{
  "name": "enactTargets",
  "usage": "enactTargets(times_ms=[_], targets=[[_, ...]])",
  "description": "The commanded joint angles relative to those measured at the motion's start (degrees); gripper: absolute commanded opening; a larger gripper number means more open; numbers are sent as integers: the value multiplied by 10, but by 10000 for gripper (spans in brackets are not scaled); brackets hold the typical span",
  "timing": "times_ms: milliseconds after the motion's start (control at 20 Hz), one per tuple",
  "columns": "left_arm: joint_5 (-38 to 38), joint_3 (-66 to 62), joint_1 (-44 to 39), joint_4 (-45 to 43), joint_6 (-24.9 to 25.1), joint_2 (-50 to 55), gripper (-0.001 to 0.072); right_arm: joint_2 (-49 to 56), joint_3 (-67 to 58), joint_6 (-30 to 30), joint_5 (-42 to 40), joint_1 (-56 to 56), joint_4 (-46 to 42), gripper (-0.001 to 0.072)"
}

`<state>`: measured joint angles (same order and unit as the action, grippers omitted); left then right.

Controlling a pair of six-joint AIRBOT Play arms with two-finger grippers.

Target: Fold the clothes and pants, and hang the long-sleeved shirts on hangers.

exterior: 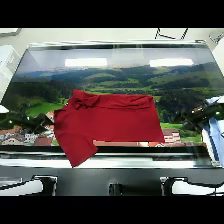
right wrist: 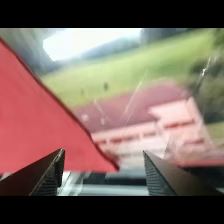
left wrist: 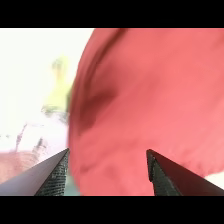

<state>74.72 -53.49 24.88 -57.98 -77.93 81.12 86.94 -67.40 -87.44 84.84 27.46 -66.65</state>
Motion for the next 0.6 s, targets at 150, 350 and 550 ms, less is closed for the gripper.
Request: enactTargets(times_ms=[150,350,550], targets=[[-38,93,-7,13,47,4,434,-7,49,2,18,5,17,547],[-69,95,-47,28,44,9,419,-7,49,3,18,5,17,546],[-71,94,-76,30,41,11,23,-7,66,4,6,4,1,545]])
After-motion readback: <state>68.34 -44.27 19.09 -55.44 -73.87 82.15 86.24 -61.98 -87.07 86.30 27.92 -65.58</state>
